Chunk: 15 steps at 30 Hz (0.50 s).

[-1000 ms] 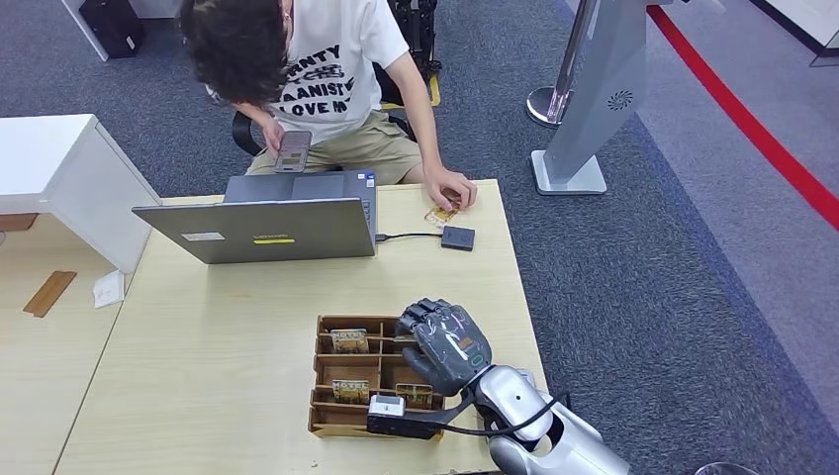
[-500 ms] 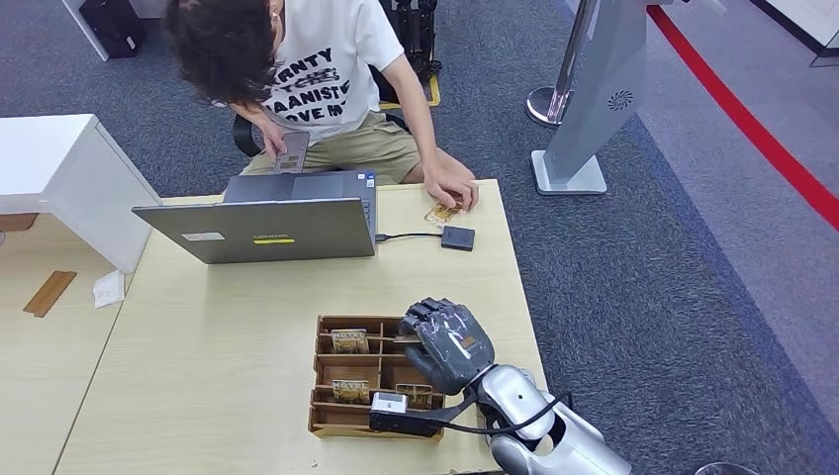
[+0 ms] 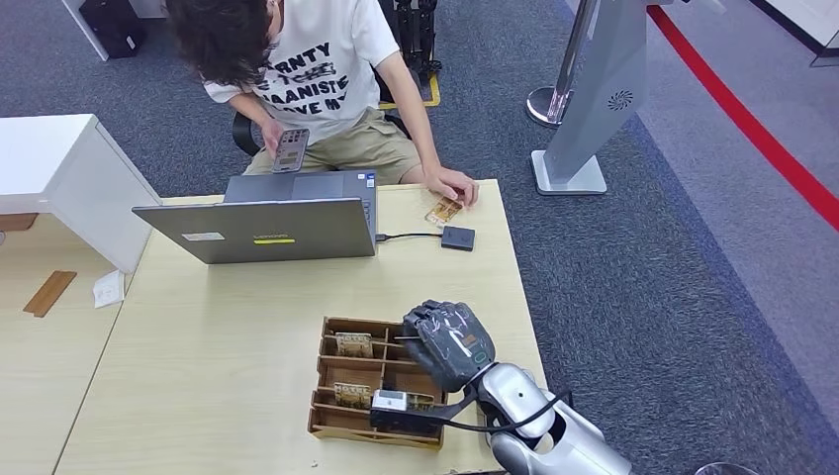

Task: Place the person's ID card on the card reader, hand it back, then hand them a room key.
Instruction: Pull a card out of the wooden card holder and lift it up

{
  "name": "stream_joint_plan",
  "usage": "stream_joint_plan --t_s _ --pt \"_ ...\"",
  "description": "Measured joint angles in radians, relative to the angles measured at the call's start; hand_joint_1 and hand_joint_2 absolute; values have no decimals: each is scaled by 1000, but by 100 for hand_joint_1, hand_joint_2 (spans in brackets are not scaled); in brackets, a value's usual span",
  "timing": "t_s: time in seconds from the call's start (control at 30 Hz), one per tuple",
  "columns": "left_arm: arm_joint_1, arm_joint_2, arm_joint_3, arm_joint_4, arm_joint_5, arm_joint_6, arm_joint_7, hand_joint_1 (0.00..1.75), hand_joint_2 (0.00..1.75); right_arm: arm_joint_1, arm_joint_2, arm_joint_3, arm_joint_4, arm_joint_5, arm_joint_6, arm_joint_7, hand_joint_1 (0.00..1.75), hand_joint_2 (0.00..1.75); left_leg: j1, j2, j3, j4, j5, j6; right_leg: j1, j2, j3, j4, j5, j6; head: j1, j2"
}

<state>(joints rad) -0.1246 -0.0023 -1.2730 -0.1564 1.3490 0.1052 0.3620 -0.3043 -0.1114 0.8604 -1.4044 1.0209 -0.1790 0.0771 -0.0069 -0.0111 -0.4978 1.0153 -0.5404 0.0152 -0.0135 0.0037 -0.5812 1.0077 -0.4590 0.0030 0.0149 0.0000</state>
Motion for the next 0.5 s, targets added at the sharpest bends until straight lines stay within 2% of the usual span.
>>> stream_joint_plan --t_s 0.27,0.5 --pt "0 0 0 0 4 0 0 0 0 -3 1 -2 0 2 4 0 175 175 0 0 0 0 0 0 0 0 0 0 0 0 0 0" --pt "0 0 -2 0 9 1 3 0 0 -1 4 -2 5 1 11 0 175 175 0 0 0 0 0 0 0 0 0 0 0 0 0 0"
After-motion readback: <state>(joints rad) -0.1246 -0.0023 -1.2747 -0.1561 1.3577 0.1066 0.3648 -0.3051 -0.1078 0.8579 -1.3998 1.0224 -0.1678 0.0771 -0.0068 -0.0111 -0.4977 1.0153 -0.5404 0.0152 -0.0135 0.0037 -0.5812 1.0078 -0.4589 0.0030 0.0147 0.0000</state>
